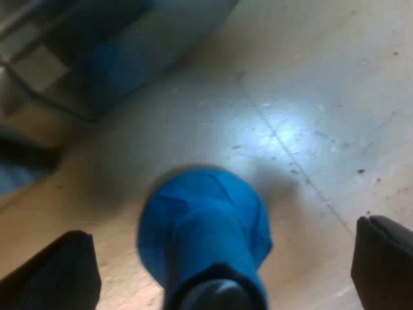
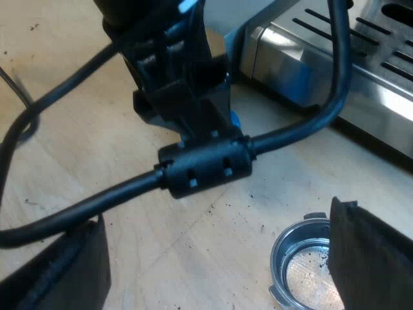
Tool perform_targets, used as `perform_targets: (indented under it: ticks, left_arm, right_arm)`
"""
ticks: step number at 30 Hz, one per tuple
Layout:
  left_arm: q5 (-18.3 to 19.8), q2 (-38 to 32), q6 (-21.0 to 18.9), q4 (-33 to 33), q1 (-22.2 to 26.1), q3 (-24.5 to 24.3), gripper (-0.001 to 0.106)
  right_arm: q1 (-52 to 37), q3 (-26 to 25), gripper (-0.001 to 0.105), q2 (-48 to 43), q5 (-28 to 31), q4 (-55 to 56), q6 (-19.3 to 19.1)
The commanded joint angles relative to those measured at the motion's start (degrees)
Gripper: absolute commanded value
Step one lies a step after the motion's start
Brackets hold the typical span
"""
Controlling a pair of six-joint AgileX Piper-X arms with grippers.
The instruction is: Grind coffee beans and then tamp
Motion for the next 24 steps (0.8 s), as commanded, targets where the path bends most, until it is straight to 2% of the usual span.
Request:
perform_targets:
  ticks: [1, 4, 6, 7, 9, 11, 19, 24]
  left_arm:
    - [0.3, -0.1, -0.1, -0.1, -0.2, -0.3, 0.076]
    - [0.3, -0.1, -0.1, -0.1, -0.2, -0.3, 0.058]
    - [0.3, -0.1, -0.5, 0.1, -0.2, -0.3, 0.040]
    - [0.3, -0.1, -0.6, 0.2, -0.2, -0.3, 0.034]
    - [0.3, -0.1, -0.6, 1.0, -0.2, -0.3, 0.014]
    - [0.8, -0.1, -0.6, 1.7, -0.2, -0.3, 0.000]
    - [0.8, -4.1, -0.6, 3.6, -0.2, -0.3, 0.000]
    - [1.6, -10.6, -0.6, 3.6, -0.2, -0.3, 0.000]
  right_arm:
    - [0.0, -0.2, 0.071, -0.2, -0.1, -0.4, -0.7]
    - [0.0, -0.2, 0.071, -0.2, -0.1, -0.4, -0.7]
    - [0.0, -0.2, 0.071, -0.2, -0.1, -0.5, -0.7]
    - [0.0, -0.2, 0.071, -0.2, -0.1, -0.5, -0.7]
    - [0.0, -0.2, 0.071, -0.2, -0.1, -0.3, -0.7]
    - [0.0, -0.2, 0.071, -0.2, -0.1, 0.0, -0.7]
    - [0.0, -0.2, 0.071, -3.4, -0.3, 2.4, -0.7]
    - [0.0, -0.1, 0.071, -7.4, -0.1, 11.6, -0.6]
